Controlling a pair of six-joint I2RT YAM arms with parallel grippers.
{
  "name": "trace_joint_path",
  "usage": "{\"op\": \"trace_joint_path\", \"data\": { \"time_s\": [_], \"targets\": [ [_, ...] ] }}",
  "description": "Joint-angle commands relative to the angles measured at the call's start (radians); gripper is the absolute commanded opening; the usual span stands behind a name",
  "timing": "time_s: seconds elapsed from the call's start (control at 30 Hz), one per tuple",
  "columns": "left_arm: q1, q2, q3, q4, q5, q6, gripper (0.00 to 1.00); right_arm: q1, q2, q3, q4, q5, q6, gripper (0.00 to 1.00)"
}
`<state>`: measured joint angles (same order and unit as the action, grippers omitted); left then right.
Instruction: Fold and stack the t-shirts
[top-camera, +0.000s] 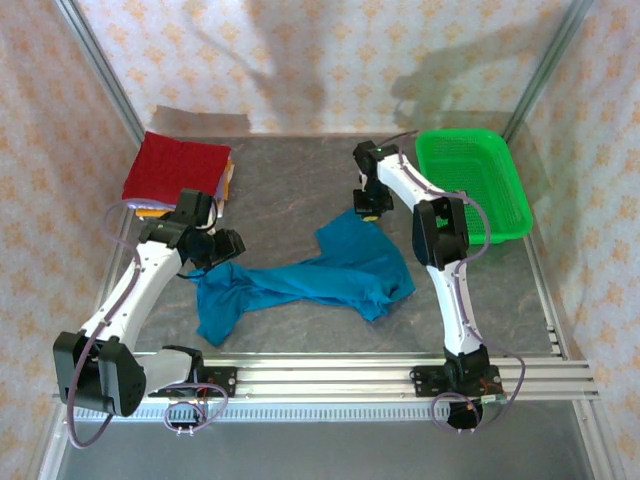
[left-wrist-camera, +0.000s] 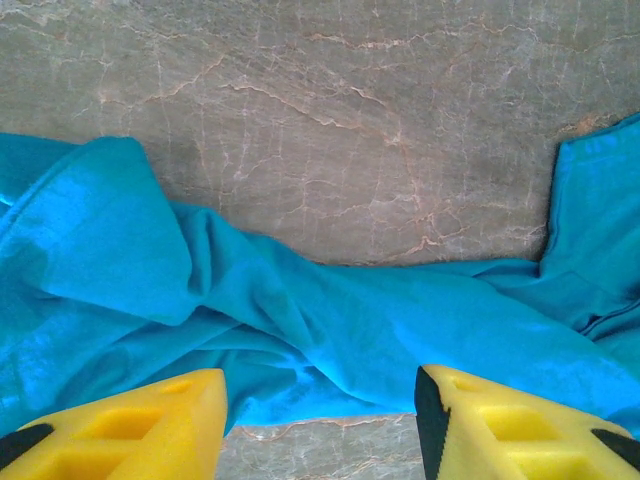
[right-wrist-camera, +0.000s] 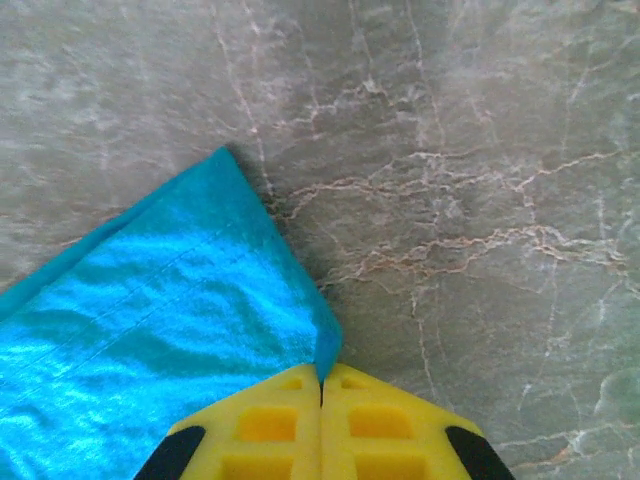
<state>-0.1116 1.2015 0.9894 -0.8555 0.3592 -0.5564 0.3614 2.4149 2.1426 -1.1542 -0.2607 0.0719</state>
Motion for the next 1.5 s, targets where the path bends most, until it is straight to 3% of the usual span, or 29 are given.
{"op": "trace_joint_path", "data": {
  "time_s": [0.0,0.27,0.47,0.6,0.77,0.9,1.0,1.1,1.17,1.3,1.47],
  "targets": [
    [-0.004,0.027,0.093,-0.065,-0.024,0.047,0.54,-0.014,-0.105,0.122,-0.072,0.008,0.019,0.00],
    [0.086,0.165,0.407,-0.200,0.050,0.141,0.54,-0.094,-0.314,0.607,-0.221,0.093,0.129,0.00],
    [0.197,0.193,0.506,-0.201,0.110,0.156,0.54,-0.055,-0.657,0.455,-0.086,0.148,0.205,0.00],
    [0.234,0.199,0.516,-0.214,0.135,0.176,0.54,0.183,-0.775,0.313,-0.047,0.213,0.222,0.00],
    [0.297,0.177,0.470,-0.230,0.166,0.207,0.55,0.466,-0.718,0.079,0.084,0.129,0.363,0.00],
    [0.381,0.141,0.411,-0.259,0.200,0.250,0.55,0.551,-0.537,0.002,0.256,-0.054,0.466,0.00],
    [0.419,0.116,0.357,-0.266,0.210,0.271,0.55,0.567,-0.346,0.200,0.212,-0.133,0.469,0.08],
    [0.420,0.096,0.296,-0.242,0.240,0.261,0.55,0.554,-0.176,0.463,0.077,-0.159,0.464,0.43],
    [0.416,0.079,0.253,-0.218,0.260,0.247,0.55,0.543,-0.124,0.577,-0.002,-0.155,0.454,0.46],
    [0.371,0.045,0.177,-0.194,0.230,0.224,0.55,0.497,-0.215,0.472,-0.009,-0.107,0.428,0.47],
    [0.185,0.026,0.070,-0.101,0.169,0.119,0.54,0.415,-0.375,0.231,-0.079,0.034,0.385,0.47]
  ]
}}
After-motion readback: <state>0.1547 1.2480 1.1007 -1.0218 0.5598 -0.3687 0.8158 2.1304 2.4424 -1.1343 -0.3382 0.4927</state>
